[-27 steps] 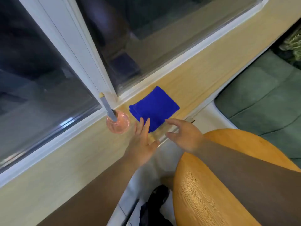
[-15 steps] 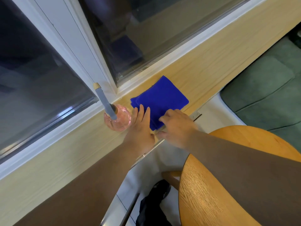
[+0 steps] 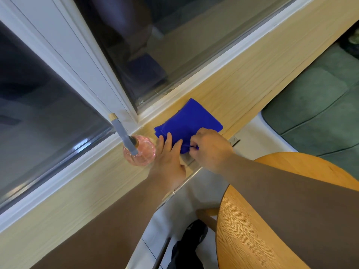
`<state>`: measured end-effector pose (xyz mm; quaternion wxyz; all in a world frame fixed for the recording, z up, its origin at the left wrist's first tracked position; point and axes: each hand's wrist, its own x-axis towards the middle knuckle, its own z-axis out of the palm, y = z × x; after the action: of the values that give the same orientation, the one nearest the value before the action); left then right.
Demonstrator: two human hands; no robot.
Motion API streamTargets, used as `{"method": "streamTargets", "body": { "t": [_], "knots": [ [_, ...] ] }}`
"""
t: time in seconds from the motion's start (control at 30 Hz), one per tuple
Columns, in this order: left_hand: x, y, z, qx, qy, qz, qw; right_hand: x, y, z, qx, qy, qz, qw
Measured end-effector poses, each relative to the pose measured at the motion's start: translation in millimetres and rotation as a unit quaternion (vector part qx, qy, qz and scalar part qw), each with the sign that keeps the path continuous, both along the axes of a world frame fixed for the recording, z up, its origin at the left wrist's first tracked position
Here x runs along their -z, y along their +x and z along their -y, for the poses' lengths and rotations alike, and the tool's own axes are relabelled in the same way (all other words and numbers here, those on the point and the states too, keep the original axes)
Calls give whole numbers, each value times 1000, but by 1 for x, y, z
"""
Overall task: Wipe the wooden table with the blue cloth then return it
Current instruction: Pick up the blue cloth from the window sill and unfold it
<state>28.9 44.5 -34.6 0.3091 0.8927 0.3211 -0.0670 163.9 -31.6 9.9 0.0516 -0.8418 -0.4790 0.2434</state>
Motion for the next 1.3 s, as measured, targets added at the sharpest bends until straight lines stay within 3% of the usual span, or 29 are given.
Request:
{"method": "streamTargets", "body": {
  "t": [0.13, 0.23, 0.53, 0.87, 1.0, 1.1, 1.3],
  "knots": [
    [-30, 10, -7, -3, 6, 80, 997, -28, 14, 10, 120, 112, -121, 979],
    [-64, 26, -13, 25, 0, 121, 992, -63, 25, 25, 224, 185, -227, 930],
    [-215, 85, 38, 103, -178, 167, 964, -207, 66, 122, 327, 305, -287, 847],
    [-376, 151, 168, 243, -216, 204, 923, -339, 85, 293, 411, 466, -240, 746],
    [-434, 169, 239, 281, -275, 223, 892, -391, 84, 360, 426, 531, -197, 706],
    [-469, 177, 287, 300, -314, 225, 872, -428, 79, 410, 434, 565, -163, 683],
    [-532, 188, 377, 334, -340, 227, 849, -487, 68, 501, 460, 578, -75, 670]
  ]
}}
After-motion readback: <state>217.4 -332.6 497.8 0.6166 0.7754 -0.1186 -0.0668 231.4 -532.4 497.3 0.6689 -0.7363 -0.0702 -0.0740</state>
